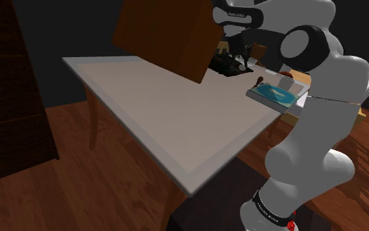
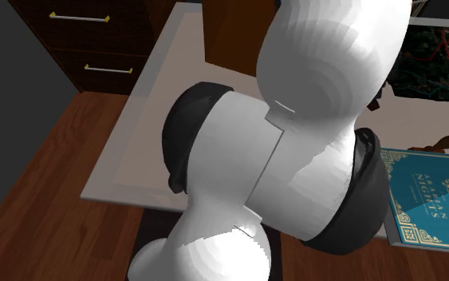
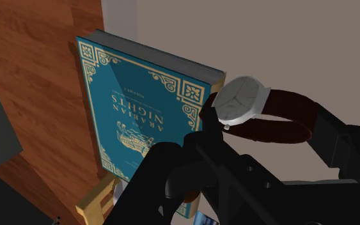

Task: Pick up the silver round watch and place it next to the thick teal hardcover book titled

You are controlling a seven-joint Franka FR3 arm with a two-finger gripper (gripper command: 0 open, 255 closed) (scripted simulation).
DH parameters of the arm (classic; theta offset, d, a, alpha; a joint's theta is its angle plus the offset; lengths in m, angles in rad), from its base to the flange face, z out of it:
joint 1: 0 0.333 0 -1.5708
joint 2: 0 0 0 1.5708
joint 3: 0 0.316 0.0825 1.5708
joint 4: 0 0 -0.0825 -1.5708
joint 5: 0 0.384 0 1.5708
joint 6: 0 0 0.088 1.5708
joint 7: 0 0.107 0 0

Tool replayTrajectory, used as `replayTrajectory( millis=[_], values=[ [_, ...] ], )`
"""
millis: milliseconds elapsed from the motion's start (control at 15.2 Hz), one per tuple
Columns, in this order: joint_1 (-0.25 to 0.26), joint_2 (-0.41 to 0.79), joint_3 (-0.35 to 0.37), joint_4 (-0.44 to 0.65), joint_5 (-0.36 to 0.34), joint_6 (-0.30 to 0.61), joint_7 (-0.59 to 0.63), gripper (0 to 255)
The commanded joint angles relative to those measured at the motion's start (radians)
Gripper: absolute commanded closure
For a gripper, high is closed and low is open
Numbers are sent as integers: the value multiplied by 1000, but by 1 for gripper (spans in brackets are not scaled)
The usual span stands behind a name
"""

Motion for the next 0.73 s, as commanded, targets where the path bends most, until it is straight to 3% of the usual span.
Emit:
replayTrajectory(
  millis=[0,660],
  values=[
    [2,74,-13,94,-28,-22,-36,255],
    [-28,37,-10,-92,-1,115,27,255]
  ],
)
